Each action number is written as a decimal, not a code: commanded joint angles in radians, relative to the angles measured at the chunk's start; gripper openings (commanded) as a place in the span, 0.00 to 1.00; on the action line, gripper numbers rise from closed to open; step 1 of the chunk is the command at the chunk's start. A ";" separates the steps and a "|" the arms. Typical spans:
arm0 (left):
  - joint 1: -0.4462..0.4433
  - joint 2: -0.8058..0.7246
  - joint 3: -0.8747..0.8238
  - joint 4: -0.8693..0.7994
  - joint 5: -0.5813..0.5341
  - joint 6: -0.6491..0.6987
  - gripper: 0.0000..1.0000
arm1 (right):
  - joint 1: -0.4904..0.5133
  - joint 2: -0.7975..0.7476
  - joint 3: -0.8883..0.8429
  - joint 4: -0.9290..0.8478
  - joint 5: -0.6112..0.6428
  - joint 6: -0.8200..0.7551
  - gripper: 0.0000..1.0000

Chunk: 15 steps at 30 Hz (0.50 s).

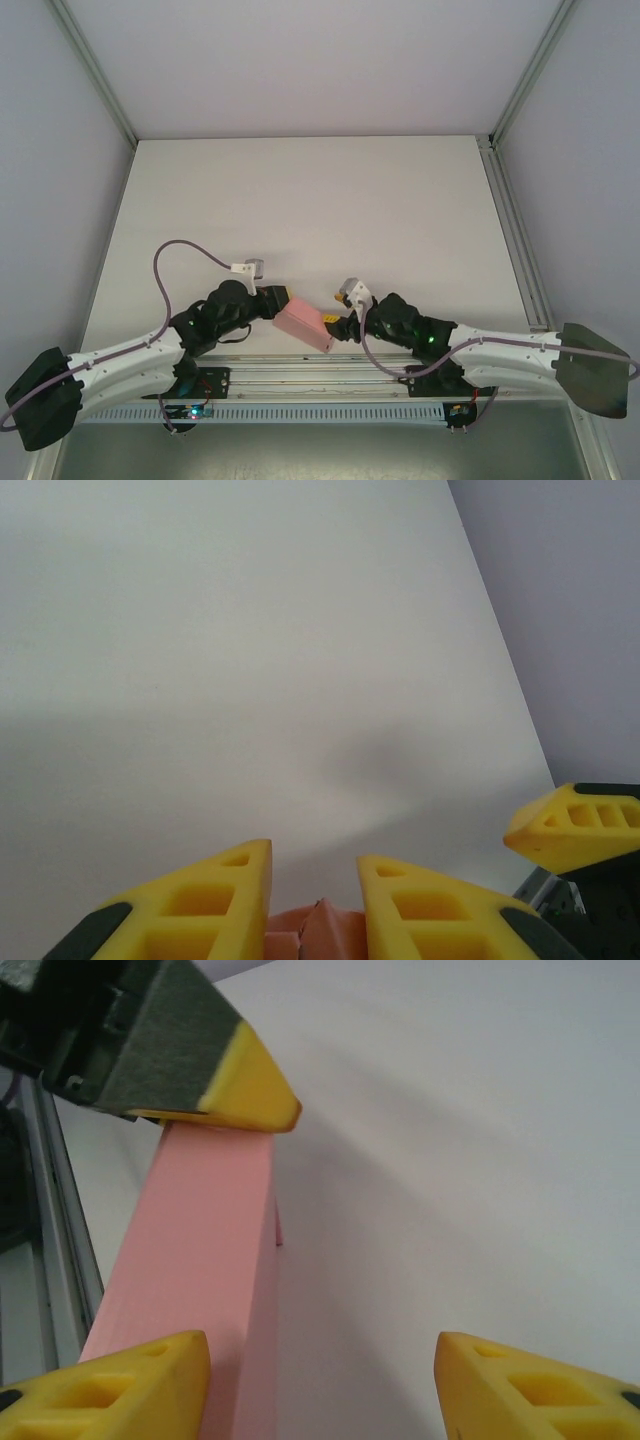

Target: Assemble paper box

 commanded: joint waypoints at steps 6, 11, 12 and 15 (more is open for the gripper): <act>-0.012 -0.014 -0.045 -0.190 -0.030 -0.043 0.21 | 0.089 0.167 -0.022 -0.141 0.077 -0.128 0.60; -0.014 -0.014 -0.014 -0.194 -0.013 -0.048 0.45 | 0.111 0.274 0.033 -0.148 0.091 -0.151 0.54; -0.014 -0.018 -0.010 -0.190 -0.011 -0.055 0.49 | 0.114 0.283 0.038 -0.151 0.098 -0.151 0.54; -0.013 -0.028 -0.020 -0.159 -0.018 -0.088 0.48 | 0.117 0.284 0.034 -0.144 0.096 -0.154 0.54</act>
